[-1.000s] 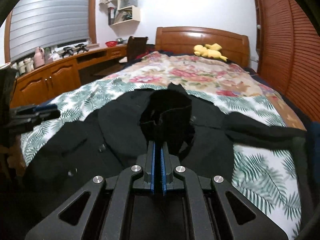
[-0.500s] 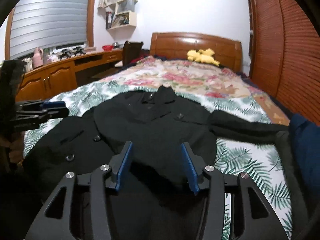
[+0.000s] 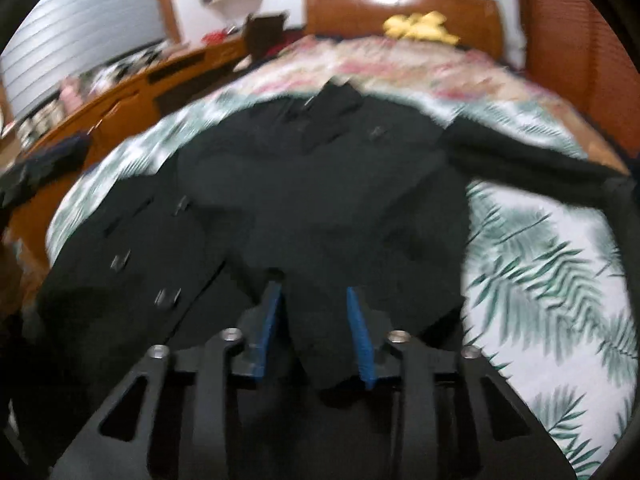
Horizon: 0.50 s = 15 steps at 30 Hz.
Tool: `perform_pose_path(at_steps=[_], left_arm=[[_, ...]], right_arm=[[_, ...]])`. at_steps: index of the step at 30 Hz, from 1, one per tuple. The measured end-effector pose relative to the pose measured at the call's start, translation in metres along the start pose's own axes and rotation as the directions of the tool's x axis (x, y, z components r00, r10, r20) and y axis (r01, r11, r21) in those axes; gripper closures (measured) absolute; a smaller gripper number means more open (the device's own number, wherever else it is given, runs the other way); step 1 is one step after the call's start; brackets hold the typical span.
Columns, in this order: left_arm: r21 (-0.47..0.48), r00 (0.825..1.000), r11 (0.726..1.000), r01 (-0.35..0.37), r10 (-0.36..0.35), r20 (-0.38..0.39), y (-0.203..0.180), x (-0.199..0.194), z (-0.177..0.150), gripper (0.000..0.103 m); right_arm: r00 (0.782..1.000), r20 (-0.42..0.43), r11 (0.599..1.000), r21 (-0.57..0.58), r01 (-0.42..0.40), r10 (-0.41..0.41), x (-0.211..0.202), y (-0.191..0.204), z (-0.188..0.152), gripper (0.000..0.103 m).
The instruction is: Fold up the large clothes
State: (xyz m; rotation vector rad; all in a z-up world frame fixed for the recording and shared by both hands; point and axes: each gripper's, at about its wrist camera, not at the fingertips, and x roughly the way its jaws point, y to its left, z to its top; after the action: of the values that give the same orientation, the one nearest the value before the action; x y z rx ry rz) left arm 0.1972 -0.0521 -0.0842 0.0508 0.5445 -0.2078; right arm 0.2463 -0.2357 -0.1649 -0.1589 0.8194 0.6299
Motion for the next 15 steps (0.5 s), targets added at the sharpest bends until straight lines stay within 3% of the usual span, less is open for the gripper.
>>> perform_pose_path(at_steps=[8,15], left_arm=[[-0.008,0.999,1.000,-0.026,0.026,0.041,0.004,0.019,0.011,0.063],[-0.024,0.999,1.000,0.020,-0.019,0.030,0.012,0.054,0.018,0.063]], right_arm=[[0.999,-0.047,1.000,-0.022,0.006,-0.007,0.008,0.005,-0.027,0.077],[0.999,-0.023,0.999,-0.022,0.031,-0.032,0.005,0.009,-0.032,0.077]])
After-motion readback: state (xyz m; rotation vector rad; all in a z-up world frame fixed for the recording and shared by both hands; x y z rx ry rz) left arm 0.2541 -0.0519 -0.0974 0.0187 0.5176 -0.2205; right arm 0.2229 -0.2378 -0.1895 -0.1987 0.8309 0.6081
